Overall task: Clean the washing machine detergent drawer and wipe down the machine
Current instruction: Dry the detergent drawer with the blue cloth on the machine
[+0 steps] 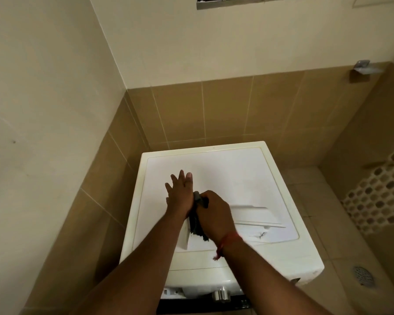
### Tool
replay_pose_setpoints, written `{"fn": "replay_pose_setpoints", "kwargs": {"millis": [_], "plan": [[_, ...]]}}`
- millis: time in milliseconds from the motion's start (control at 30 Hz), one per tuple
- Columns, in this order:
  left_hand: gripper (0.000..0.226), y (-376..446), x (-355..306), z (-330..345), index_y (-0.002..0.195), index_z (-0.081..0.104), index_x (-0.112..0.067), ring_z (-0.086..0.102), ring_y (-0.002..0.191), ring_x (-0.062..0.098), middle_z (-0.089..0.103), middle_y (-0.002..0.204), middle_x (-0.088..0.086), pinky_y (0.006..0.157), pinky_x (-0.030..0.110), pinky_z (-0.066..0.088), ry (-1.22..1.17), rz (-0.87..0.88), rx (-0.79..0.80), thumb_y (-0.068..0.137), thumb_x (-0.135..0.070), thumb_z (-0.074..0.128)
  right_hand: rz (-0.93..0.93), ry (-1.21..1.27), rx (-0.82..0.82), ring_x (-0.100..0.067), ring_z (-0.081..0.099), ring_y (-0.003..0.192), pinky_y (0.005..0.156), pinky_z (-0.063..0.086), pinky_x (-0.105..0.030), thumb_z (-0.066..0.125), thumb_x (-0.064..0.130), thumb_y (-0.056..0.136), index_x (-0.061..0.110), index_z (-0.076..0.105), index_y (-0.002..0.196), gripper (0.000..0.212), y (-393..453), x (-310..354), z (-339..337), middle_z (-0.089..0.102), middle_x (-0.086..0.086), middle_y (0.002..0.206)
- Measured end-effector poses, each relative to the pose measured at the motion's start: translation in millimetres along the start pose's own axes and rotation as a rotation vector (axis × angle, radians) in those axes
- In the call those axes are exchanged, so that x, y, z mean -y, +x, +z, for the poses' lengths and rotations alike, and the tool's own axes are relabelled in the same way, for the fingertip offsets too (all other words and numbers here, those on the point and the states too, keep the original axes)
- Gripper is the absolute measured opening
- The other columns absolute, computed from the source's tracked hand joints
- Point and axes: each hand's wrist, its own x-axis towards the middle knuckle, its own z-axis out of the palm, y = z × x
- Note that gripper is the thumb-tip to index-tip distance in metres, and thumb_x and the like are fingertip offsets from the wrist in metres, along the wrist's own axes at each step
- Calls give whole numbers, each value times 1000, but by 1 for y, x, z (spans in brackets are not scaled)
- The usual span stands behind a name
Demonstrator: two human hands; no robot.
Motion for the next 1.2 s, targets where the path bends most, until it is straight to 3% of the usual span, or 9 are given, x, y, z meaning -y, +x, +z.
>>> {"fn": "replay_pose_setpoints", "kwargs": {"millis": [167,300,367,467,633,733,867,1033,1200], "plan": [[60,-4,2,2,157,7,-29,-8,152,29,-3,166,2,122,52,1,9,0,6,102,-54,11,-70,151,-76,-4,59,59,48,43,-13,53,13,93,26,47,78,21,-37,-22,15,60,3,72],[56,-4,2,2,158,4,-23,-7,151,33,-3,166,7,122,51,5,74,-23,-15,106,-42,13,-79,16,-7,-26,62,65,56,53,-42,52,-1,87,15,48,80,18,-49,-37,22,63,-7,79],[54,-6,4,2,158,2,-18,-6,151,33,-3,166,9,122,50,6,112,-13,-50,108,-31,17,-74,10,2,-25,62,60,52,54,-39,51,-4,85,16,46,78,22,-49,-36,22,62,-9,78],[58,-6,-1,0,158,10,-21,-4,152,31,1,166,7,122,51,4,34,-19,-27,106,-44,16,-111,205,-26,-23,59,46,39,47,-27,53,2,90,17,46,78,21,-54,-32,19,61,-14,69],[60,-9,1,-1,157,18,-19,2,152,26,9,165,3,122,52,6,22,47,-14,104,-49,18,-72,36,49,-17,60,55,48,49,-24,51,-2,90,18,47,85,21,-57,-50,25,65,-10,72],[60,-12,2,-4,154,29,-22,9,151,22,17,164,0,122,53,8,-66,52,-19,102,-52,22,-26,83,55,-15,55,48,44,48,-31,51,3,91,25,50,84,24,-55,-53,31,63,-11,68],[59,-11,2,-3,154,29,-23,8,151,20,16,164,-2,122,53,8,-73,68,-14,102,-51,22,-30,227,-27,-13,52,45,41,44,-27,55,19,95,28,53,88,11,-58,-59,34,61,-7,64],[60,-14,0,-3,154,29,-20,8,151,22,18,163,1,122,53,6,-71,88,-23,103,-50,23,40,93,85,-17,48,57,53,43,-31,47,6,93,19,47,83,16,-50,-64,39,61,-9,71],[59,-11,2,-2,155,24,-19,7,151,25,15,164,2,122,53,8,27,68,-20,104,-47,22,136,368,30,-22,51,49,44,44,-32,50,7,92,17,50,79,16,-54,-50,36,61,-17,68]]}}
